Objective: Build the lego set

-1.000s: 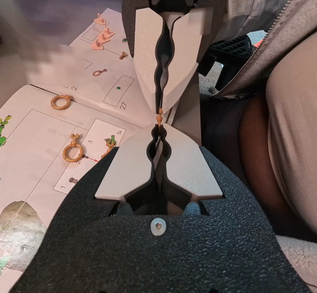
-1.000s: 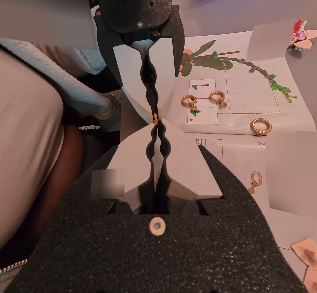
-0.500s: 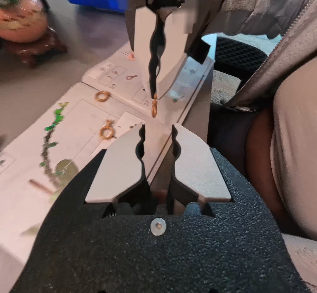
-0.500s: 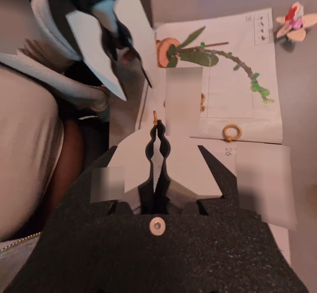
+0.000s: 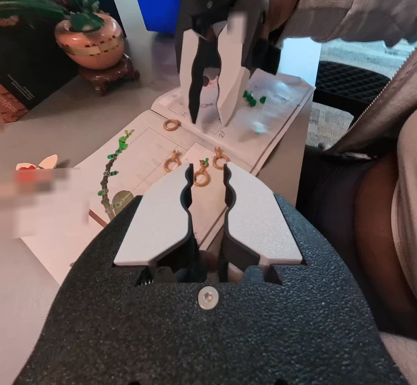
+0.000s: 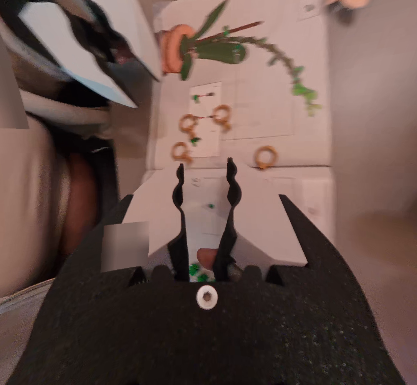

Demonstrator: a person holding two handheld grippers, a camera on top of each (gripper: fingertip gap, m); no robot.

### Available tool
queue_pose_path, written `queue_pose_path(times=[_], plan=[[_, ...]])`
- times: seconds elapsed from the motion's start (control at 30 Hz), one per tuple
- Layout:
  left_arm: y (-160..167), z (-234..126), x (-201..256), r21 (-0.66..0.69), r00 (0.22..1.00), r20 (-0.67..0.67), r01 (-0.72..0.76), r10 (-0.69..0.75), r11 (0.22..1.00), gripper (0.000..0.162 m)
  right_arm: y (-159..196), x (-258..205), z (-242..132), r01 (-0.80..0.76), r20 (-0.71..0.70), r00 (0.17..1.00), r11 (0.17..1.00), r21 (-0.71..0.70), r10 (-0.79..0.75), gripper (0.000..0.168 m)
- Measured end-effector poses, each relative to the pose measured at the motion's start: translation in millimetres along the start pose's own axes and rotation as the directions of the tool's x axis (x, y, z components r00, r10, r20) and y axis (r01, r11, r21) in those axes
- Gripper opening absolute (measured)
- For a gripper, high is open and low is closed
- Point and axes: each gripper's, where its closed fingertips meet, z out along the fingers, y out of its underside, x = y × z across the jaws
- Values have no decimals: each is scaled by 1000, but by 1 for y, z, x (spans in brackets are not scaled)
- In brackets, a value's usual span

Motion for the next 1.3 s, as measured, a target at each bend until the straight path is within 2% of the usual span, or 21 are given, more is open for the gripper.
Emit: queue_pose_path(times=[0.07, 0.1, 0.2, 0.27, 0.33, 0.37, 0.43, 0.57, 0.6, 0.63, 0.77, 0.87, 0.93, 0.97, 1.0, 1.07, 1.17, 1.3], plan=[[-5, -1, -6, 42, 999, 31, 5, -7, 999, 25, 2, 29, -11, 36, -165, 986, 999, -11, -37, 36], [-7, -1, -8, 59, 999, 40, 8, -11, 998, 24, 2, 40, -13, 36, -204, 978, 999, -15, -38, 33], [-8, -1, -9, 77, 999, 33, 20, -22, 997, 23, -1, 53, -4, -15, -197, 980, 1000, -12, 13, 29], [-6, -1, -10, 73, 999, 39, 18, -21, 997, 23, 4, 59, 6, -41, -197, 980, 997, -64, 27, 30], [-6, 0, -12, 76, 999, 46, 16, -19, 997, 22, 2, 64, 8, -11, -232, 973, 998, -65, -4, 22], [-6, 0, -13, 81, 999, 50, 17, -21, 997, 22, 4, 65, 8, 23, -244, 969, 996, -87, -44, 7], [-7, 1, -15, 93, 998, 58, 26, -31, 995, 22, 4, 61, 10, 94, -246, 962, 991, -99, -115, 0], [-5, 3, -19, 88, 997, 64, 47, -53, 995, 23, 3, 60, 6, 161, -291, 938, 981, -113, -187, 4], [-5, 3, -20, 87, 996, 68, 45, -51, 995, 23, 2, 61, 4, 137, -294, 942, 985, -102, -162, 11], [-6, 2, -20, 90, 996, 73, 45, -51, 995, 23, -1, 60, 2, 103, -287, 950, 991, -84, -123, 25], [-7, 2, -20, 112, 996, 69, 55, -63, 992, 21, -12, 64, 1, -37, -285, 958, 999, 29, 44, 27], [-7, 2, -20, 112, 996, 64, 58, -65, 992, 21, -6, 67, 14, -102, -301, 949, 995, 7, 99, 31], [-7, 2, -21, 119, 996, 63, 59, -67, 991, 20, -6, 70, 14, -22, -367, 930, 1000, -17, 14, 20], [-8, 2, -21, 125, 996, 65, 59, -68, 990, 20, -7, 61, 19, 9, -330, 944, 1000, -26, -17, 2], [-8, 1, -22, 131, 995, 70, 59, -68, 990, 20, -7, 59, 19, 39, -342, 938, 999, -38, -50, 0], [-10, 0, -26, 140, 994, 85, 63, -75, 988, 20, -7, 59, 19, 137, -377, 913, 988, -70, -153, 0], [-8, -2, -29, 132, 992, 97, 66, -79, 989, 20, -9, 57, 18, 180, -372, 907, 981, -76, -196, 0], [-9, -6, -33, 149, 989, 120, 64, -82, 987, 20, -41, 33, 16, 257, -304, 925, 964, 65, -226, 19]])
